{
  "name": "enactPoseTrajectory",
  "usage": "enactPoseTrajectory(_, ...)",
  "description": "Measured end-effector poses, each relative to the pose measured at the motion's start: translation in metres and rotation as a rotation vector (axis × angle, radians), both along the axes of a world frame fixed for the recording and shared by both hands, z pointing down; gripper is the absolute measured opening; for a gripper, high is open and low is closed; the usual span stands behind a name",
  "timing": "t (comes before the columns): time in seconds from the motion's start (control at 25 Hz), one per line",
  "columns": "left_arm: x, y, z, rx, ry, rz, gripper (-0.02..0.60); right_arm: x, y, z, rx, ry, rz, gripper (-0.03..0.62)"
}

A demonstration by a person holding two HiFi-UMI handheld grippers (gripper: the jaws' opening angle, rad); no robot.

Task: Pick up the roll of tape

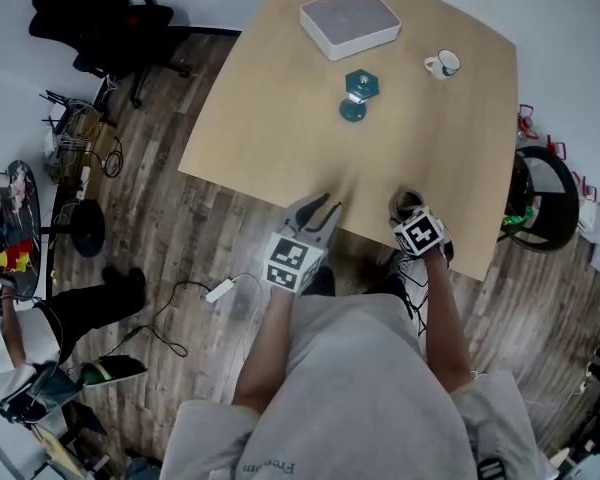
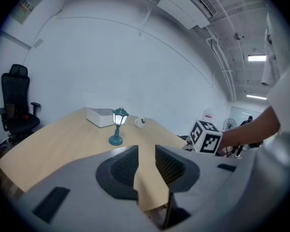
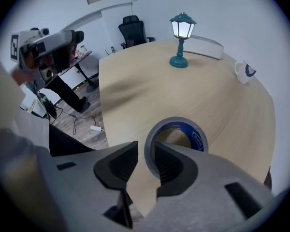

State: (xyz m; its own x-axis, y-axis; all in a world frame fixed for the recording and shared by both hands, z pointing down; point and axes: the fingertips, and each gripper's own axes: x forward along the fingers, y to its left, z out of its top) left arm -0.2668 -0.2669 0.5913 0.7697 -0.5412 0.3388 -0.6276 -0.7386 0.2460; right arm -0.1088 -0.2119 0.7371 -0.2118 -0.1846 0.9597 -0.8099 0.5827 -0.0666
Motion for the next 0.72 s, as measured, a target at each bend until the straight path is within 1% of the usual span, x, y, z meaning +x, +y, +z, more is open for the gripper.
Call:
enactPoseTrajectory(0.2, -0.022, -0.008, -0.007, -0.005, 0.033, -0.053, 0.103, -0.004, 0.000, 0.011, -0.052, 0.070, -0.044, 0.108)
enactPoseTrajectory(0.32, -0.034, -0.010, -0.009, -0.007, 0.055, -0.086, 0.103, -0.004, -0.002, 0.015, -0.070, 0.100, -0.047, 0.071)
enactPoseTrajectory(0.36, -0.037, -0.010, -0.009, -0.008, 0.057, -0.092, 0.103, -0.005, -0.003, 0.016, -0.075, 0.101, -0.045, 0.057)
enactPoseTrajectory(0.6, -0.047, -0.005, -0.008, -0.022, 0.060, -0.106, 0.103, -0.008, -0.005, 0.016, -0.065, 0.055, -0.015, 0.049)
enactPoseTrajectory(0.72, -0.051, -0.004, -0.007, -0.019, 0.059, -0.111, 0.103, -0.010, -0.004, 0.015, -0.056, 0.051, -0.017, 0.048)
